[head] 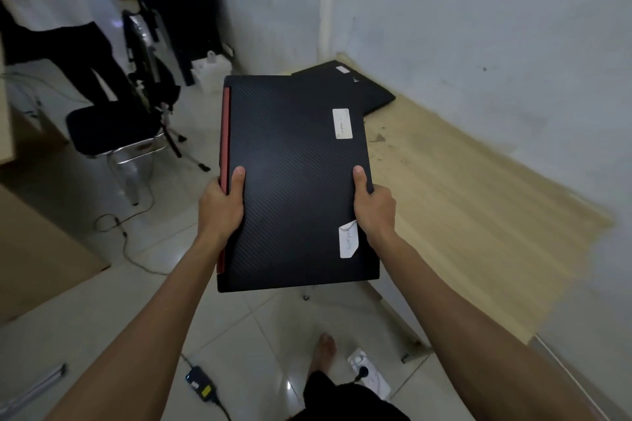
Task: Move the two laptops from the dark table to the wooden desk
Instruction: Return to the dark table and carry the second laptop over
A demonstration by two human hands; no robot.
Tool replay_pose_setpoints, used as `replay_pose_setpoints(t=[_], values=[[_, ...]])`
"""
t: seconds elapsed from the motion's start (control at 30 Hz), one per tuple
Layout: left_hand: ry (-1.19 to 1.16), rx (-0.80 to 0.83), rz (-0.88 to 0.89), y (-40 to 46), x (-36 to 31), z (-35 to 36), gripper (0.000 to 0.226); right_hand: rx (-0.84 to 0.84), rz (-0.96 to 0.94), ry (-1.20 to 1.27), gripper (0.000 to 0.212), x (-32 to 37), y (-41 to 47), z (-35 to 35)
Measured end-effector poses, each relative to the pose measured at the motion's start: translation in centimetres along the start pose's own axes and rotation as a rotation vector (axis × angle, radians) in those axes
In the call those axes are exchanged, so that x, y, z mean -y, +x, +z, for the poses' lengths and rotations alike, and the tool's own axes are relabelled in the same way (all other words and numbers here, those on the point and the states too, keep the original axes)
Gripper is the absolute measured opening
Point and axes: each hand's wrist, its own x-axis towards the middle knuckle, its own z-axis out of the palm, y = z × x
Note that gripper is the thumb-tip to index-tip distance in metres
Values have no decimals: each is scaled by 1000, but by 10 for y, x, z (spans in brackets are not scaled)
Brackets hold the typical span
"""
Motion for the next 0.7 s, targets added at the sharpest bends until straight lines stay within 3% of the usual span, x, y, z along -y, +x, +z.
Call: replay_pose_setpoints(t=[0.23, 0.43, 0.7], values=[[35, 192, 103, 87, -43, 99, 53, -218, 82, 32, 63, -8, 81, -29], [50, 294, 144, 122, -61, 154, 63, -296, 150, 29, 66, -19, 116, -49], [85, 490, 256, 165, -90, 227, 55, -465, 273, 46, 71, -27, 152, -72]])
